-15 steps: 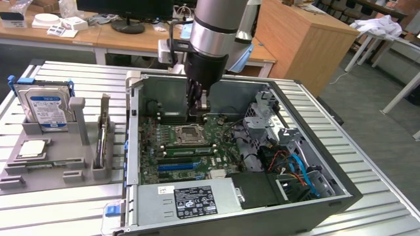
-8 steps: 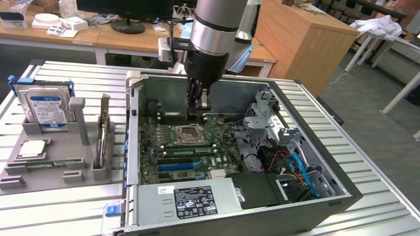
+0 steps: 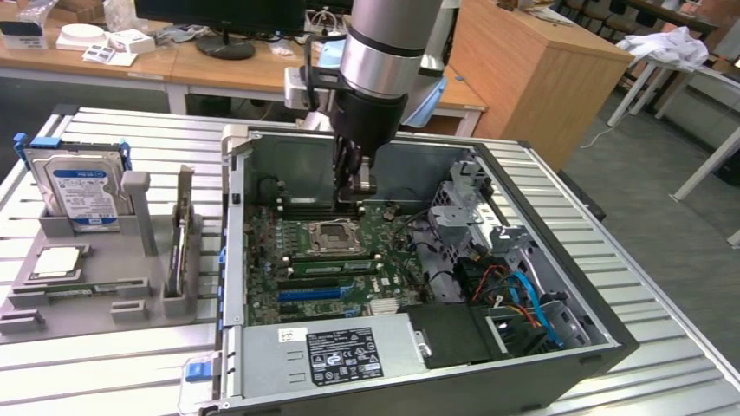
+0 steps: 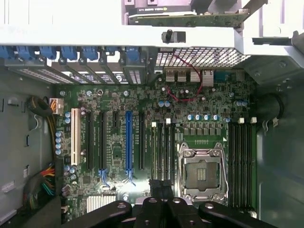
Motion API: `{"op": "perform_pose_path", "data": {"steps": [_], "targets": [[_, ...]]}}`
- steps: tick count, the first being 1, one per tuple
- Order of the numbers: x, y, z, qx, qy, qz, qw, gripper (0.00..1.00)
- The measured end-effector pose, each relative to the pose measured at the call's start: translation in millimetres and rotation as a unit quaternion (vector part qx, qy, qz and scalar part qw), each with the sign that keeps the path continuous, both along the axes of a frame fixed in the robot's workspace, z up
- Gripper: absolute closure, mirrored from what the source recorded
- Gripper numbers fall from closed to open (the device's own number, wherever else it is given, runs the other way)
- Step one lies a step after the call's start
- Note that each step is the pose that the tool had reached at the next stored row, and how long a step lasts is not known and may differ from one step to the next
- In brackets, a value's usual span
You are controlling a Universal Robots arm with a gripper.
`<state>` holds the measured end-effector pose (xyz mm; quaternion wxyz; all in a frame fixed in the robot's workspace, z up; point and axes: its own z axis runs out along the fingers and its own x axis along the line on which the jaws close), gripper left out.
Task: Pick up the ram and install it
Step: 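Press down the ram until it locks into place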
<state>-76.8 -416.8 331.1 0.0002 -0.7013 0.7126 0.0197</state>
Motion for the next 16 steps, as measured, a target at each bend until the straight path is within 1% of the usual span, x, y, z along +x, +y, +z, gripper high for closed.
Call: {"op": "perform_pose_path", "data": {"steps": [16], "targets": [[19.5, 0.0, 0.0, 0.0000, 0.0003, 0.000, 1.0000, 0.89]]}}
